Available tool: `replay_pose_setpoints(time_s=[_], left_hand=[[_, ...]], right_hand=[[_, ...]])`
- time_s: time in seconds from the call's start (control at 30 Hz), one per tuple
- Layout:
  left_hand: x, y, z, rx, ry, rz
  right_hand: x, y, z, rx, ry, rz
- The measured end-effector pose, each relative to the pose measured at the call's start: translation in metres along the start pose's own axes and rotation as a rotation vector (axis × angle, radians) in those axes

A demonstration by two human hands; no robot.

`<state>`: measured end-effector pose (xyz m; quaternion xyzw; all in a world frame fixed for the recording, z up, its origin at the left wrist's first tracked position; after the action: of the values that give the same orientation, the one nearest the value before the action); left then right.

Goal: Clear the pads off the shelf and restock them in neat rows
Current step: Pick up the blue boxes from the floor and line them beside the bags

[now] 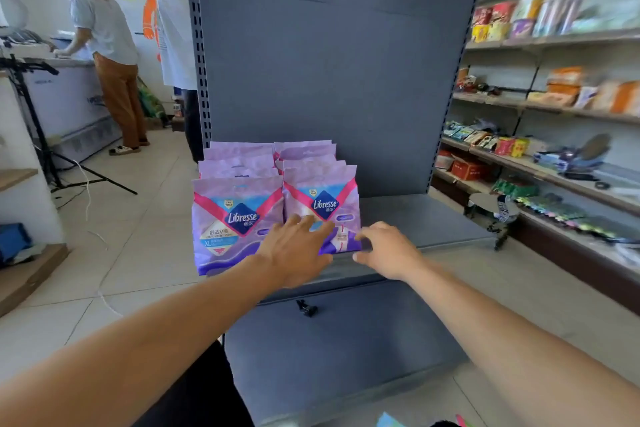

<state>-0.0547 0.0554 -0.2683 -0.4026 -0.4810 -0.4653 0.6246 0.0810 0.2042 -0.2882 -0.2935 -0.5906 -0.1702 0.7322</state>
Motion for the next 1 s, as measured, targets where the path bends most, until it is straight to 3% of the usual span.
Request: replay_pose_setpoints(time_s=[0.17,0.5,0.83,1.0], left_hand=[[-0.007,0.047,0.017,-0.177,-0.230,-0.212],[-0.034,0.144,0.026,-0.436,-0.356,-0.248],[-0.114,0.211,0.012,-0.557,-0.509,-0.321],[-0.180,0.238,0.007,-0.549,-0.622,-0.321]], right_hand=[[0.027,0.023,-0.055,-0.136,-0.018,-0.036],[0.064,0.082,-0.198,-0.489,-0.004,-0.115],[-0.002,0.132,-0.297,-0.848,-0.098,0.007],[-0.071,0.159,-0.307,-0.988,-0.138,0.218]])
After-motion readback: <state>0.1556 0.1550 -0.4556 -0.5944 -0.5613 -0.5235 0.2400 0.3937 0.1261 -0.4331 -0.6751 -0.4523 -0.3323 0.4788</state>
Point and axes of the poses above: each hand's wrist, its own z-axis towards the middle knuckle, its own x-axis out of the back of the hand, y = z × x, the point moved 1 cm from there along z, towards the middle knuckle, and after that the axes turned 2 degrees about -z, right-handed, at the moved point
